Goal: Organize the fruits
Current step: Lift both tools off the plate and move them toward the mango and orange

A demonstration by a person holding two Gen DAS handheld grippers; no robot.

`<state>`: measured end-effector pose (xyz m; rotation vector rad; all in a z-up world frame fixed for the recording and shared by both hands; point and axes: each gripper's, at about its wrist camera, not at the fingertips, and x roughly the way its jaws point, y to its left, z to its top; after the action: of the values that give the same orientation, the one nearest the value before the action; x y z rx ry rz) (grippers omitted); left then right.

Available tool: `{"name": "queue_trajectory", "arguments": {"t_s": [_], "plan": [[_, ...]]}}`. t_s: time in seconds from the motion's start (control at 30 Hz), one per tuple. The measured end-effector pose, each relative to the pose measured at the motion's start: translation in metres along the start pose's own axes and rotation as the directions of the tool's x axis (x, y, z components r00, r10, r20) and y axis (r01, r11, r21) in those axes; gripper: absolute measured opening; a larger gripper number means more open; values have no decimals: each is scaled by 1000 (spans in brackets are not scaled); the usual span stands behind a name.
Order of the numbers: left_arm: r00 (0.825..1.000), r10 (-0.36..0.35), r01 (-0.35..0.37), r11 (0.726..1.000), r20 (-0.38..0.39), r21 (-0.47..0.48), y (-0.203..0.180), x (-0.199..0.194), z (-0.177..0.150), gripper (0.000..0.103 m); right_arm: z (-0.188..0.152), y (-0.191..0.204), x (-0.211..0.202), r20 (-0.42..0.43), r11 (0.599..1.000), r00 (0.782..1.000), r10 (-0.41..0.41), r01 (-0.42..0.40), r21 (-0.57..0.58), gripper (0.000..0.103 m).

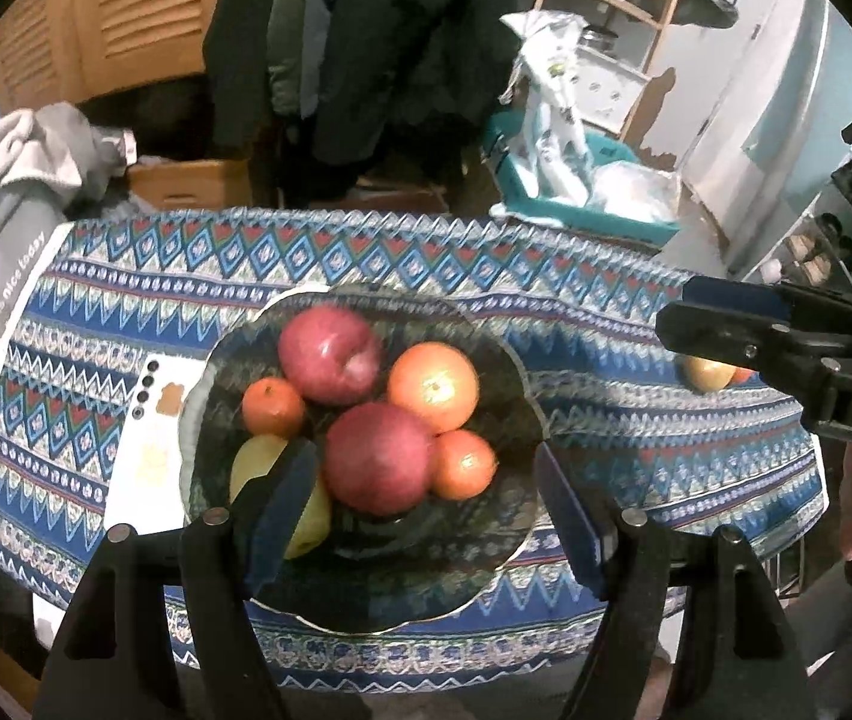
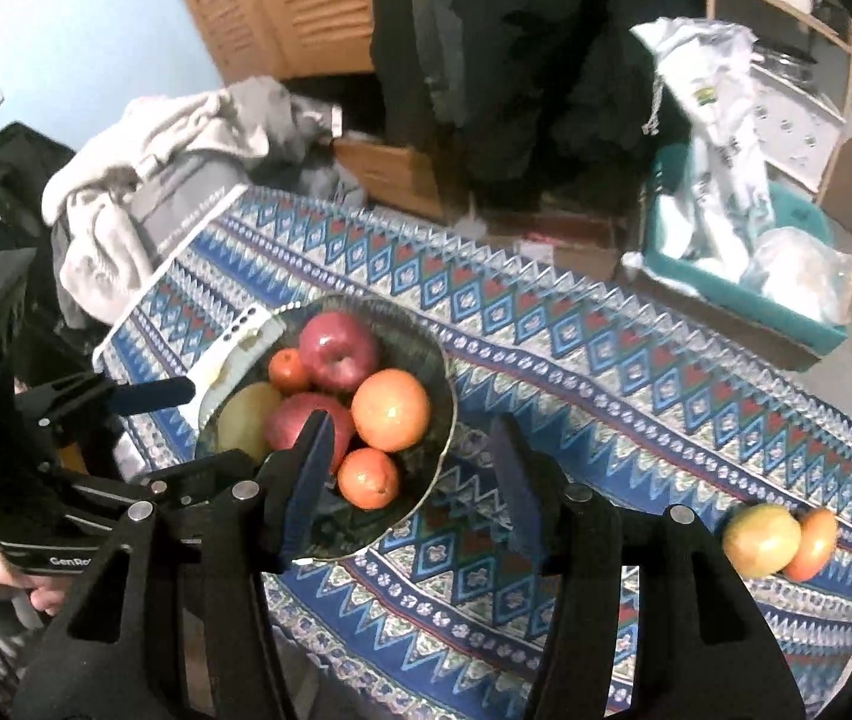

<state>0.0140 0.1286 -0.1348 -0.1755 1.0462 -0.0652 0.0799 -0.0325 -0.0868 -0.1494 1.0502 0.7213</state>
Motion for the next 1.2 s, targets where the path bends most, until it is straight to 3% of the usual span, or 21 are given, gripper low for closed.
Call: {"name": "queue_trajectory", "arguments": {"t_s": [0.6, 0.73, 0.9, 1.2], "plan": [[993, -22, 12, 996, 119, 83, -61, -44, 22, 81, -9, -23, -78, 141, 998, 988, -63, 61, 22, 61], [987, -12, -5, 995, 161, 104, -74, -54, 25, 87, -12, -30, -91, 169, 996, 982, -89, 84, 35, 69], [980, -6, -23, 990, 200, 140, -90, -63, 28, 87, -17, -44, -106, 191, 993, 976, -108, 97, 64, 74], [980, -12, -25, 984, 201, 178, -115, -60, 34, 87, -32, -76, -131, 212, 981, 963, -166, 140, 131, 76]]}}
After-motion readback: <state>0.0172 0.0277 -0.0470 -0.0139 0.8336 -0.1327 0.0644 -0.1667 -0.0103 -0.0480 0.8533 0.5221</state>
